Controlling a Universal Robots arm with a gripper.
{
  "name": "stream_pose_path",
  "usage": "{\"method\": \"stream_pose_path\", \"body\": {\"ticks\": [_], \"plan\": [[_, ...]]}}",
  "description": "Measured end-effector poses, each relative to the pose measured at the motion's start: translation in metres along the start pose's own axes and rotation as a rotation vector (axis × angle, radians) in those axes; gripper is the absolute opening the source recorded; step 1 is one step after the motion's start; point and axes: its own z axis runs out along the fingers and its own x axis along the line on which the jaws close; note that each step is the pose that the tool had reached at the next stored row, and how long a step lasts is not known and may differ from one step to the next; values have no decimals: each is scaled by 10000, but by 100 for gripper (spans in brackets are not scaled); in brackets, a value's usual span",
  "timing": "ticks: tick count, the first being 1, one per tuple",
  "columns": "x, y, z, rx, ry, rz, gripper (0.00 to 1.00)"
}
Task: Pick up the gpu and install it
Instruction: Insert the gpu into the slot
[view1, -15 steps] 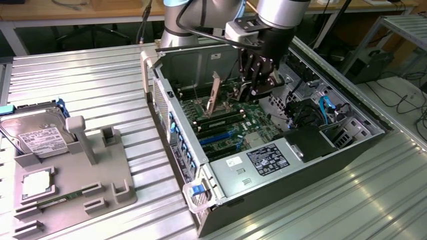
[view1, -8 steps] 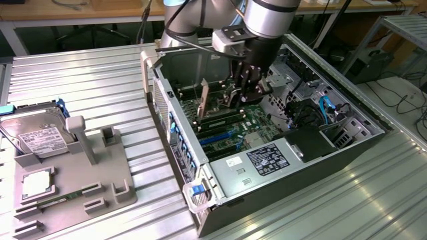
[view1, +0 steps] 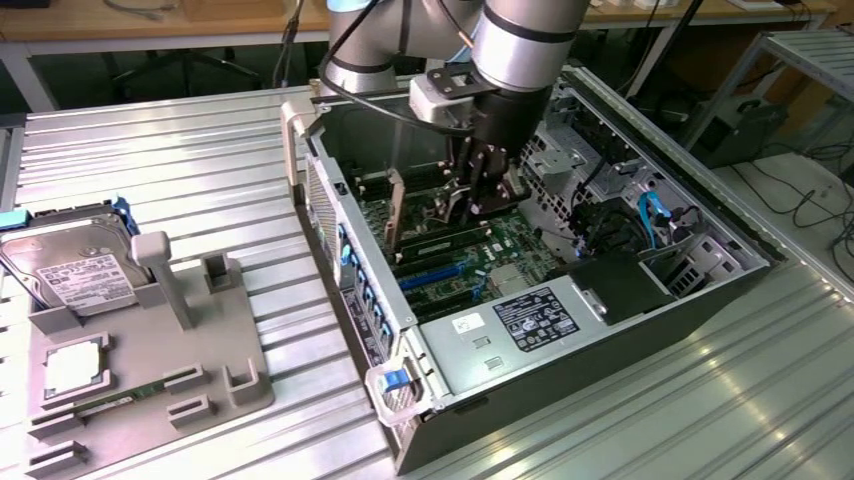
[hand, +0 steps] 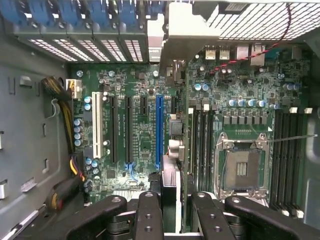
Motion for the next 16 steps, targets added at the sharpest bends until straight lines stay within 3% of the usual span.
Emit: {"method": "stream_pose_path", "body": {"ticks": [2, 3, 6, 12, 16], "plan": [[1, 0, 30, 11, 0, 1, 28], [1, 0, 37, 47, -1, -1, 28], [1, 1, 51, 255, 1, -10, 28], [13, 24, 120, 263, -25, -10, 28], [17, 89, 145, 269, -60, -10, 28]]}}
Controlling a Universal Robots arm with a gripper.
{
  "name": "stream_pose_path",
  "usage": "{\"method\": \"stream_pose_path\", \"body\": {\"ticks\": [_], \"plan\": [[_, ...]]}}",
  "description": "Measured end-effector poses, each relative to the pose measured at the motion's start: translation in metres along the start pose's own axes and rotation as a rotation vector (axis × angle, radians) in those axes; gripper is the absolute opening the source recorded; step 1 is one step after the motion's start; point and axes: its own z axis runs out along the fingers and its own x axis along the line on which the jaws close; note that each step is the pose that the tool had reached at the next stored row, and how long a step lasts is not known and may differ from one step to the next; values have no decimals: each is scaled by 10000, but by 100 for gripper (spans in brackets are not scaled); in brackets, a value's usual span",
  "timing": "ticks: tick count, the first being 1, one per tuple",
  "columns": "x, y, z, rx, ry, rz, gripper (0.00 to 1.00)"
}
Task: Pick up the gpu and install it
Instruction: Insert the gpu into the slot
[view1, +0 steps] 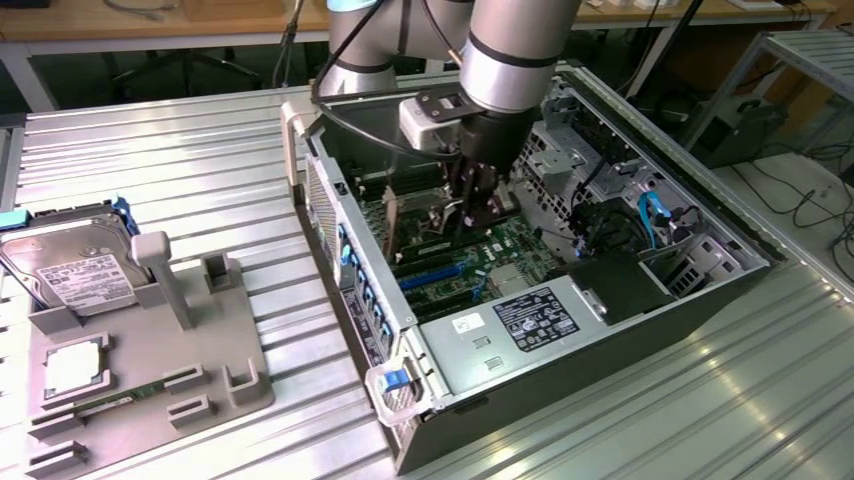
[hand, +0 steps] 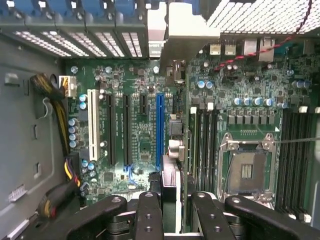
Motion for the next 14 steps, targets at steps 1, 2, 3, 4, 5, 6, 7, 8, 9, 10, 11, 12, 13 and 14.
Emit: {"method": "stream_pose_path", "body": {"ticks": [1, 2, 3, 4, 5, 6, 7, 8, 9, 10, 11, 12, 13, 14], "plan": [[2, 5, 15, -1, 1, 0, 28], [7, 6, 28, -1, 1, -1, 28], [18, 6, 35, 1, 3, -1, 28], [33, 7, 42, 6, 0, -1, 28], [49, 7, 48, 10, -3, -1, 28], [68, 9, 52, 13, -5, 0, 28], [80, 22, 60, 16, -7, 2, 28], [82, 56, 115, 19, -7, 8, 28], [83, 58, 132, 19, -5, 27, 28], [87, 59, 144, 20, -5, 36, 28], [95, 63, 151, 19, -3, 38, 28], [97, 70, 156, 20, -5, 40, 28], [98, 81, 159, 20, -4, 39, 28], [101, 86, 161, 20, -4, 39, 28]]}}
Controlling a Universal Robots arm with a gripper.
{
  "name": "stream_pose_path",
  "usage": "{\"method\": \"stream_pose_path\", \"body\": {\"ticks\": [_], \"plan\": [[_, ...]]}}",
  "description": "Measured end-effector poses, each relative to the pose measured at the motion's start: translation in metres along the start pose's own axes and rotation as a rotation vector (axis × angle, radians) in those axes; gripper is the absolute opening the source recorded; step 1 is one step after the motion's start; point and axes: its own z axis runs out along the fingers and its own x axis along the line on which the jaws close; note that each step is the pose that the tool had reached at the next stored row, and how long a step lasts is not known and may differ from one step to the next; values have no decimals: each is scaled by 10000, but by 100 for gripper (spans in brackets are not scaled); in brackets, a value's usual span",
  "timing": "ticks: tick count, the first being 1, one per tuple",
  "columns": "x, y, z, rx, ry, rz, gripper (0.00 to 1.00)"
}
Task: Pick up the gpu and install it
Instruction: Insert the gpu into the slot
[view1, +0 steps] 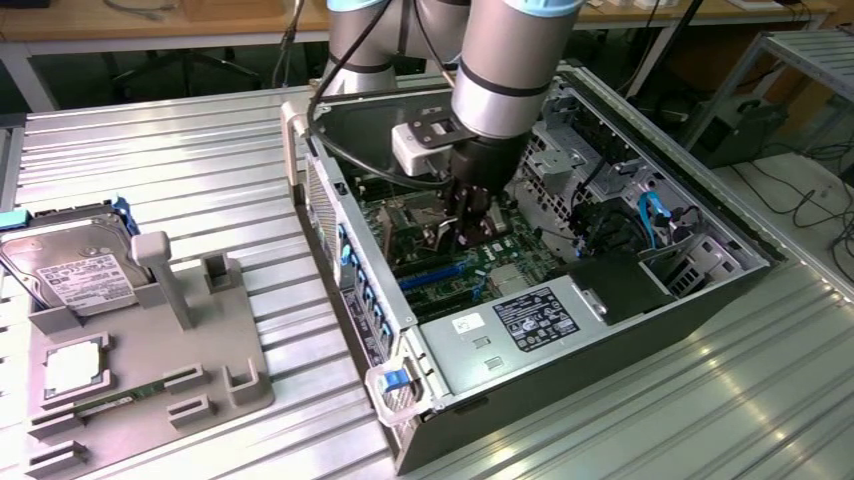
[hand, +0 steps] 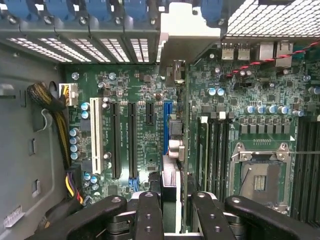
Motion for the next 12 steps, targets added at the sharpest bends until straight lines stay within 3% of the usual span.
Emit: {"method": "stream_pose_path", "body": {"ticks": [12], "plan": [[55, 64, 83, 0, -1, -1, 28]]}}
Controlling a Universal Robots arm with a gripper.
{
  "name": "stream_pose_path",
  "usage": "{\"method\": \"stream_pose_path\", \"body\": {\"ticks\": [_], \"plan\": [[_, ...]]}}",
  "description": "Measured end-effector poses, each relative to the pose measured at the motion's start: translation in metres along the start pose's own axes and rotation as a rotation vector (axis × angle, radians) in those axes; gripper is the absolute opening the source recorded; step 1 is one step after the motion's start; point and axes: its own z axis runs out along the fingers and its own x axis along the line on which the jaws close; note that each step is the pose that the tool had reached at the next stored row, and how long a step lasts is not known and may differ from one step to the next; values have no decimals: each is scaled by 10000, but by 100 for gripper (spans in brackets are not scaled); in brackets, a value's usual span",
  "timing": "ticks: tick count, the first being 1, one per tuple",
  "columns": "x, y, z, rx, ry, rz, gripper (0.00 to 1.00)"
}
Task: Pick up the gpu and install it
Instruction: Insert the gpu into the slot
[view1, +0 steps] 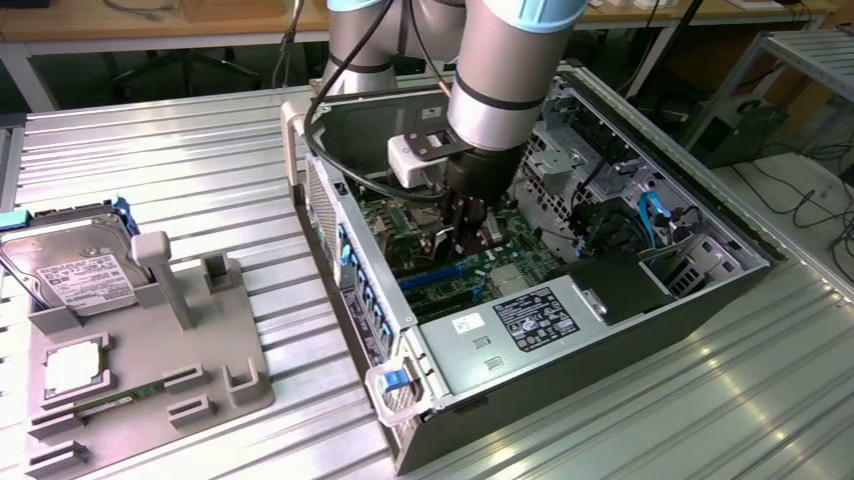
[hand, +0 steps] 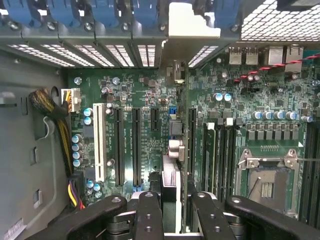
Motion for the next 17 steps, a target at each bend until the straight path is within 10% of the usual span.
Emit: {"method": "stream_pose_path", "body": {"ticks": [17], "plan": [[7, 77, 128, 0, -5, -1, 28]]}}
